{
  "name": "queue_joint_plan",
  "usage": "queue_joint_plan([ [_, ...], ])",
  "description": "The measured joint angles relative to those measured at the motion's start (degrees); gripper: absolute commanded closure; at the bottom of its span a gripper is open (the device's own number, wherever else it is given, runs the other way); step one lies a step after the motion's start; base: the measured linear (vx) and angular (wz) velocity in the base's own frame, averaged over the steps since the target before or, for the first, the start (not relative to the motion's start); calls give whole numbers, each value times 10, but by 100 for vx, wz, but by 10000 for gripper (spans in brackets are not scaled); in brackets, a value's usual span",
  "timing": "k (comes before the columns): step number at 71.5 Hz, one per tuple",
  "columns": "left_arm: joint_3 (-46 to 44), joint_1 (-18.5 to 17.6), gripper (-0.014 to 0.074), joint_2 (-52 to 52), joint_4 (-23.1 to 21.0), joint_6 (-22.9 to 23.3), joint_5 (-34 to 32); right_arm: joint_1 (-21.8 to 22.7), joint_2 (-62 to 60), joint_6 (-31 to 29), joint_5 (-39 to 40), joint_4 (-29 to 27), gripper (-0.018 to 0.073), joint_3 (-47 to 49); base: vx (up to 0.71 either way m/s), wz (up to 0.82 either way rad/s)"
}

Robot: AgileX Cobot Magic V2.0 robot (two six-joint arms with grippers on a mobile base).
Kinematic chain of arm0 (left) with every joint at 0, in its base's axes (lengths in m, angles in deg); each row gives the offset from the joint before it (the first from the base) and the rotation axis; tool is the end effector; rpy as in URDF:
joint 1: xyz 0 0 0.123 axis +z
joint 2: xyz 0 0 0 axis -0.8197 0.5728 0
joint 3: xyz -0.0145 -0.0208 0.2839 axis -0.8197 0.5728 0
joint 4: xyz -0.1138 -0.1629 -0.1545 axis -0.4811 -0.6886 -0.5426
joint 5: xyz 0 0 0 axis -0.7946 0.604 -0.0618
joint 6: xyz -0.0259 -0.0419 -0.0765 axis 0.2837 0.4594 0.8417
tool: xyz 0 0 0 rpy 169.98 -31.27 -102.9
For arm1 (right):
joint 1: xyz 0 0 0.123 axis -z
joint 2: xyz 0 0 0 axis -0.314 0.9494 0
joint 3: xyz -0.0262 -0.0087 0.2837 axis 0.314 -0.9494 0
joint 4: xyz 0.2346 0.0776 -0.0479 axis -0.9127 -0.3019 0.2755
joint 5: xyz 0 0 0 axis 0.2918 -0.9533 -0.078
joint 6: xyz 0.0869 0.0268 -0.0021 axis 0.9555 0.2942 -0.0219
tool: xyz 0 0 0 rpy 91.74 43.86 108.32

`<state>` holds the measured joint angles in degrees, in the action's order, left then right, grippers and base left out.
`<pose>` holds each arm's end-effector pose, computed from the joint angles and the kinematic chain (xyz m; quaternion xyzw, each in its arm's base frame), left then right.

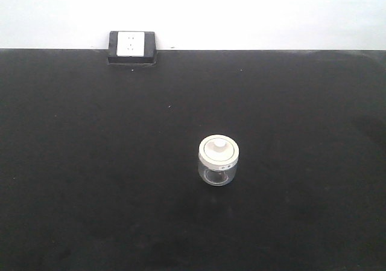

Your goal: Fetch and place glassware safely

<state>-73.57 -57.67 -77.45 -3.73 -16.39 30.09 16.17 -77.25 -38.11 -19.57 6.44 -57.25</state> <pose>0.0569 -0.0026 0.1960 -0.0195 0.7169 -0.0501 0.6950 0.0567 0.0019 0.1968 -0.0014 0.7119 0.0229 0.7019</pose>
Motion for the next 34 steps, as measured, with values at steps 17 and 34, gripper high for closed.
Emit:
queue_joint_plan([
  [17,0,0,603,0,0,0,0,0,0,1,0,0,567,0,0,0],
  [34,0,0,603,0,0,0,0,0,0,1,0,0,567,0,0,0],
])
